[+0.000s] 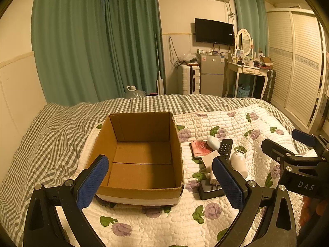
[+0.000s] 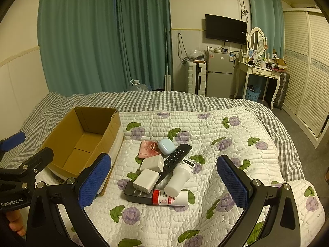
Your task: Organize rigid objects
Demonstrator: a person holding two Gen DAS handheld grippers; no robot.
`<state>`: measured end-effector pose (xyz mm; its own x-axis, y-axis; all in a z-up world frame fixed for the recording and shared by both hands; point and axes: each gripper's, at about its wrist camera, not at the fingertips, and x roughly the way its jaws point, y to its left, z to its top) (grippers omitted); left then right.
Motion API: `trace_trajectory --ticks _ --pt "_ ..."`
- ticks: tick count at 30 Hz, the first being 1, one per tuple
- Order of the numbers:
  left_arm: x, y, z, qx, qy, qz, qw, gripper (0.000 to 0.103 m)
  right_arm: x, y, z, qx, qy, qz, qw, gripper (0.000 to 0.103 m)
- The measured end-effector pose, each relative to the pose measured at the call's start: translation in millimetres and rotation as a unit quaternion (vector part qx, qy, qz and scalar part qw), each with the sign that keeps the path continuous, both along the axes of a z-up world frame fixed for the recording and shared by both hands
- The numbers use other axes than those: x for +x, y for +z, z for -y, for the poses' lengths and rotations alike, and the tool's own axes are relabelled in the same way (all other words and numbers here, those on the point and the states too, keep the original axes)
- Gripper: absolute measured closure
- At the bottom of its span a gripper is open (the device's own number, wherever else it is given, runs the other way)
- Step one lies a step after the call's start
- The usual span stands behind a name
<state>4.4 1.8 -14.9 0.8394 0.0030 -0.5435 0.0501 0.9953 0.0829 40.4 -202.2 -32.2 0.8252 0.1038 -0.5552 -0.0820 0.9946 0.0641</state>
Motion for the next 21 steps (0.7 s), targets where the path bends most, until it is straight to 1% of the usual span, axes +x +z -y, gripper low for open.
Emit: trace_trajectory --ticks 15,21 --pt "-1.6 -1.5 2.0 0.005 -0.001 -0.001 1.0 0.0 1.1 0.1 -0.2 0.0 -0.001 -0.003 1.0 0.0" --pt "-3.6 5.9 3.1 0.005 -0.002 0.004 1.0 0.0 1.2 0.9 0.0 -0.002 -0.001 -0.003 1.0 0.0"
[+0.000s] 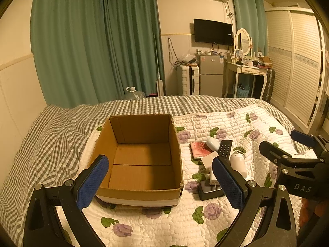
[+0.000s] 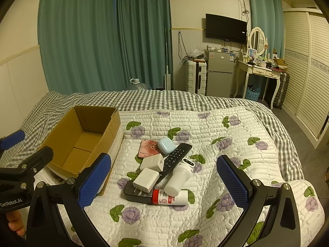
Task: Organize rigid objects
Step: 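Grasp the white charger with the left tool while the right tool approaches the white cylinder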
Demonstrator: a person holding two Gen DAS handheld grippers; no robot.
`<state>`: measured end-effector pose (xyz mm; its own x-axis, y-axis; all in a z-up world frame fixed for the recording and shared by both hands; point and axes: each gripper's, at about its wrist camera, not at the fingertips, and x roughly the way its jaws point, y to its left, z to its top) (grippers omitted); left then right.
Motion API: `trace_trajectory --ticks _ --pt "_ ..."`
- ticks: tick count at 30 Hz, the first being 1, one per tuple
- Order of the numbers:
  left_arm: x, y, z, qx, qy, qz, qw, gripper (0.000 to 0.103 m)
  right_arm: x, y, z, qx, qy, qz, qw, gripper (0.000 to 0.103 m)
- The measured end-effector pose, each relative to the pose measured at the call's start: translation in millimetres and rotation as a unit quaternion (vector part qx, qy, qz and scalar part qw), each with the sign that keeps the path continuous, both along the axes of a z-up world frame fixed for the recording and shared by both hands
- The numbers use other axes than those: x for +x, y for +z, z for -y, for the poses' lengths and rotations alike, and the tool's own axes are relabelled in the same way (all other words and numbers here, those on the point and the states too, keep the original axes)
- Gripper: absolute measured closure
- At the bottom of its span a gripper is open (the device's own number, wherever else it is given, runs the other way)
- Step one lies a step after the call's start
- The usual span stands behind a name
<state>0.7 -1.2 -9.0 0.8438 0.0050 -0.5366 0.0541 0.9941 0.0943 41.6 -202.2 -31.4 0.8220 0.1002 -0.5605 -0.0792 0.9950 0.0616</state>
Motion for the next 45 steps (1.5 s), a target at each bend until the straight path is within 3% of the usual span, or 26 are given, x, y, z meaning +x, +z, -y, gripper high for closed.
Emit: trace_trajectory --ticks 6,11,15,23,26,30,36,41,45 --pt "-2.3 7.5 6.0 -0.001 -0.004 0.006 1.0 0.0 -2.2 6.7 1.4 -0.013 -0.001 0.0 1.0 0.0" --pt "-0.1 -2.5 23.3 -0.004 -0.022 -0.009 0.9997 0.0 -1.4 14.7 12.5 -0.054 -0.004 -0.002 0.999 0.0" --pt "7.8 -24.5 45.6 -0.009 -0.046 -0.04 0.9981 0.0 9.9 9.1 34.3 -0.062 0.002 -0.028 0.998 0.0" --pt "32.6 -90.8 92.3 0.005 -0.079 -0.113 0.9904 0.0 44.4 -32.2 63.6 -0.108 0.032 -0.078 0.99 0.0" --pt "44.7 -112.8 102.7 0.008 -0.07 -0.129 0.9891 0.001 57.4 -53.8 68.4 -0.084 0.04 -0.111 0.989 0.0" --pt "63.8 -128.0 109.9 0.009 -0.063 -0.133 0.9891 0.003 67.1 -66.5 68.9 -0.089 0.04 -0.133 0.986 0.0" --pt "79.5 -138.4 127.7 0.061 -0.082 -0.108 0.989 0.004 76.5 -75.1 72.8 -0.079 0.043 -0.152 0.984 0.0" --pt "94.8 -147.5 127.6 0.042 -0.096 -0.121 0.9872 0.004 80.5 -80.7 69.0 -0.087 0.045 -0.162 0.982 0.0" --pt "100.9 -150.2 123.4 0.031 -0.105 -0.122 0.9865 0.01 82.9 -83.1 66.8 -0.091 0.042 -0.165 0.981 0.0"
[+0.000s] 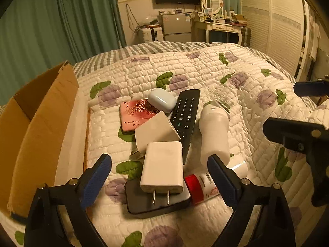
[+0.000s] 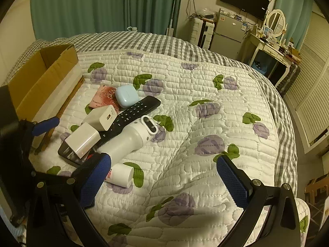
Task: Organize rigid objects
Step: 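Grasp the white charger with the left tool while the right tool approaches the white cylinder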
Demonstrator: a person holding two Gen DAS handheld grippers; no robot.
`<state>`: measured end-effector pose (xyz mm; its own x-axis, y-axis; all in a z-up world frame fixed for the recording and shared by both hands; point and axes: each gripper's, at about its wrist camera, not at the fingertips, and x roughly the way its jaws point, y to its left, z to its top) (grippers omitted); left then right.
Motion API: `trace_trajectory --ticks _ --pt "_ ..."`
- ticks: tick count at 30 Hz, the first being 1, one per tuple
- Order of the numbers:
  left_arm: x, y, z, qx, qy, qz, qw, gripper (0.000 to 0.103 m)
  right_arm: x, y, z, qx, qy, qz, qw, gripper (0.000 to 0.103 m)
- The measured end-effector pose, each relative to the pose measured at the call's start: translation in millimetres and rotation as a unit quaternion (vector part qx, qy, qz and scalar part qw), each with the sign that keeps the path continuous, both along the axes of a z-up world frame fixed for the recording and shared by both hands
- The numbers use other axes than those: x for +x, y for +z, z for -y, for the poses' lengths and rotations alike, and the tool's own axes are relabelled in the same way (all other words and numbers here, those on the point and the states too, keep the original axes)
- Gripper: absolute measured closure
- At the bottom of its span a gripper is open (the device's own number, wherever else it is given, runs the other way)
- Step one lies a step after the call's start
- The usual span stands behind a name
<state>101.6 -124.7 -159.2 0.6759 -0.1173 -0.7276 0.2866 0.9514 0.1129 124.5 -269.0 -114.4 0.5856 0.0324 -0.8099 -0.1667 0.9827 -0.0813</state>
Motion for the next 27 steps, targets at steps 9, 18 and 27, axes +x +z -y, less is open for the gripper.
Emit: trace_trajectory --ticks 9,18,27 --pt "3.8 -5.4 -12.1 -0.047 -0.023 -0.031 0.9982 0.063 9.6 -10.2 -9.9 -0.014 -0.004 -0.015 1.0 0.0" --pt "-6.6 5.4 -36.5 -0.072 0.064 -0.003 0.9954 0.063 28.3 -29.5 -14.1 0.039 -0.045 -0.075 0.995 0.0" --pt "-5.1 6.8 -40.3 -0.079 0.073 0.006 0.9942 0.063 62.8 -63.7 -14.6 0.106 -0.114 -0.135 0.979 0.001"
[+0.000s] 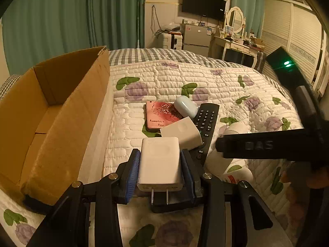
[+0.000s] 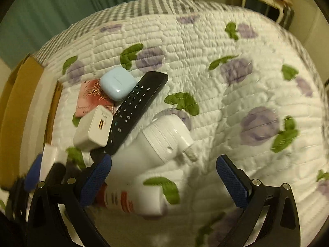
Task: Organize rigid objects
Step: 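Grasp the white charger with the left tool while the right tool approaches the white cylinder, then carry the white charger into the box with the left tool while the right tool grasps the white cylinder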
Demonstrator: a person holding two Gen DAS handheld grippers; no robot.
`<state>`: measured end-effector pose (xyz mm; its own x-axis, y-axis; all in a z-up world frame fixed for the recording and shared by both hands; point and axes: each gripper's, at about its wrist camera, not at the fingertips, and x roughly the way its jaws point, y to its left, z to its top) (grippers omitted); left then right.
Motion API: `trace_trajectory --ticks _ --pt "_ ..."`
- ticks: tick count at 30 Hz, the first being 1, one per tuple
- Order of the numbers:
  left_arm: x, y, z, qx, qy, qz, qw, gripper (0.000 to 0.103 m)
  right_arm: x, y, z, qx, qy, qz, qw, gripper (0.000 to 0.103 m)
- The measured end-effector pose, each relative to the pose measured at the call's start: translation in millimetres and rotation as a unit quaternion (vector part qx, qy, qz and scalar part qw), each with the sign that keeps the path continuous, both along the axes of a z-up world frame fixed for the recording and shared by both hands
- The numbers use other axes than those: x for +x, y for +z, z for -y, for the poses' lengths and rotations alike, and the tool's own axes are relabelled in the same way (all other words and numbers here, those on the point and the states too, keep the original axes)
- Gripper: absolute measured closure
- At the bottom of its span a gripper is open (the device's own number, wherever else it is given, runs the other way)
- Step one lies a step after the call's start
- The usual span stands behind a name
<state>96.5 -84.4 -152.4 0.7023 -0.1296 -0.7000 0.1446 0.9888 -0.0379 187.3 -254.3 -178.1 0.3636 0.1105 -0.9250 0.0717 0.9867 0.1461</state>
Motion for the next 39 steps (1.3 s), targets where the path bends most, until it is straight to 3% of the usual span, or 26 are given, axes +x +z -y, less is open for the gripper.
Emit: trace_trajectory --ticks 7,15,18,22,25,32,39 --pt "-1.1 -1.7 -1.4 -0.004 -0.008 -0.005 0.9999 0.063 12.6 -16.3 -10.5 0.008 0.005 -0.007 1.0 0.016" --pt "-6.9 5.0 -2.6 -0.009 -0.009 -0.006 0.9999 0.063 -0.4 -0.5 -8.2 0.009 0.017 0.029 0.999 0.038" --pt "-10.9 11.3 -3.2 -0.011 -0.01 -0.001 0.9999 0.063 -11.3 7.6 -6.5 0.002 0.02 0.048 0.999 0.039" --pt "-19.0 22.9 -4.1 -0.013 -0.011 0.01 0.9998 0.063 -27.3 34.4 -1.9 0.002 0.025 0.09 0.996 0.039" --pt "-25.8 35.3 -5.7 -0.016 -0.015 0.019 0.9996 0.063 -47.3 61.3 -8.4 -0.031 0.037 0.133 0.99 0.04" --pt "-49.8 93.8 -19.8 -0.039 -0.033 0.068 0.9964 0.063 -71.7 119.4 -15.0 -0.047 0.043 0.197 0.978 0.04" --pt "-47.7 154.8 -75.6 -0.044 -0.03 0.113 0.9922 0.063 -90.4 184.1 -46.1 -0.06 0.069 0.245 0.965 0.04"
